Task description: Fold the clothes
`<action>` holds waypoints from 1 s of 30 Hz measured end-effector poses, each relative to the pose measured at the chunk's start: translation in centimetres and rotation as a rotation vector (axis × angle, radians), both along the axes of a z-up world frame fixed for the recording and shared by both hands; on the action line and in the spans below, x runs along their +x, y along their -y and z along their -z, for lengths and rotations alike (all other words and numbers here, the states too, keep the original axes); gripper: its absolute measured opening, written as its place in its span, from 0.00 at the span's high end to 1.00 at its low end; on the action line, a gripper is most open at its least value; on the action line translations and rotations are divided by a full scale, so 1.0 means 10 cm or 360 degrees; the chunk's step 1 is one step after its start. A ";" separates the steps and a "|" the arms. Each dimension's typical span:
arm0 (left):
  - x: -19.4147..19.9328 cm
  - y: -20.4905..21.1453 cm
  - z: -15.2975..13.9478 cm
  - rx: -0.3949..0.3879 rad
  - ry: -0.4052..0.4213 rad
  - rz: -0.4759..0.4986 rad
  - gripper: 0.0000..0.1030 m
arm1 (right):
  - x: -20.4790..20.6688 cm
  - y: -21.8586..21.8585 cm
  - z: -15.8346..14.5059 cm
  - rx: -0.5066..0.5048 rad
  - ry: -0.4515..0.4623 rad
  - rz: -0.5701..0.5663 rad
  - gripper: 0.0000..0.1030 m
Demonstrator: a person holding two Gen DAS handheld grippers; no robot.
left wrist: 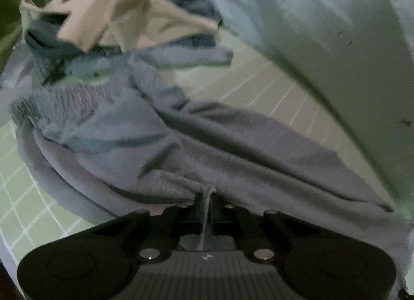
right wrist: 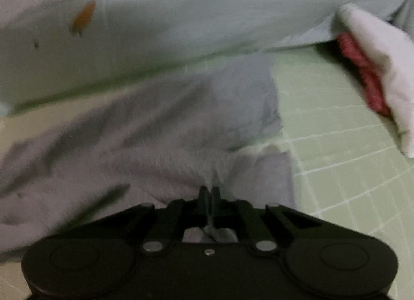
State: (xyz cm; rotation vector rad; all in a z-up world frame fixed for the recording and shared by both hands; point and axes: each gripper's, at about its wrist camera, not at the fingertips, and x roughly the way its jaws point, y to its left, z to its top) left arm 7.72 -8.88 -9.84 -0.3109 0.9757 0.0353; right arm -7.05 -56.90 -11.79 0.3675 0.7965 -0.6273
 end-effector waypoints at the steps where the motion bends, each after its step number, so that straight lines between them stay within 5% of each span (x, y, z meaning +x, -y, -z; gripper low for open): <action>1: -0.07 -0.04 -0.05 -0.0003 0.0023 0.0002 0.95 | -0.07 -0.04 -0.09 -0.0030 0.0026 0.0013 0.98; 7: -0.54 -0.32 -0.21 -0.0019 0.0051 -0.0006 0.95 | -0.74 -0.21 -0.58 -0.0195 0.0154 0.0163 0.98; 12: -0.84 -0.44 0.11 0.0021 -0.0193 -0.0026 0.94 | -1.16 -0.22 -0.47 -0.0061 0.0096 0.0207 0.95; 15: -0.92 -0.37 0.18 0.0107 -0.0249 0.0017 0.88 | -1.27 -0.29 -0.35 -0.0023 0.0003 0.0159 0.72; 19: -1.02 -0.26 0.10 0.0171 -0.0154 0.0110 0.59 | -1.46 -0.31 -0.43 -0.0040 0.0074 0.0204 0.51; 26: -1.09 0.02 0.05 0.0198 -0.0083 0.0199 0.45 | -1.85 -0.01 -0.38 0.0050 0.0169 0.0463 0.37; 30: -1.12 0.23 0.08 0.0209 -0.0100 0.0219 0.40 | -1.90 0.05 -0.18 0.0062 0.0049 0.0456 0.29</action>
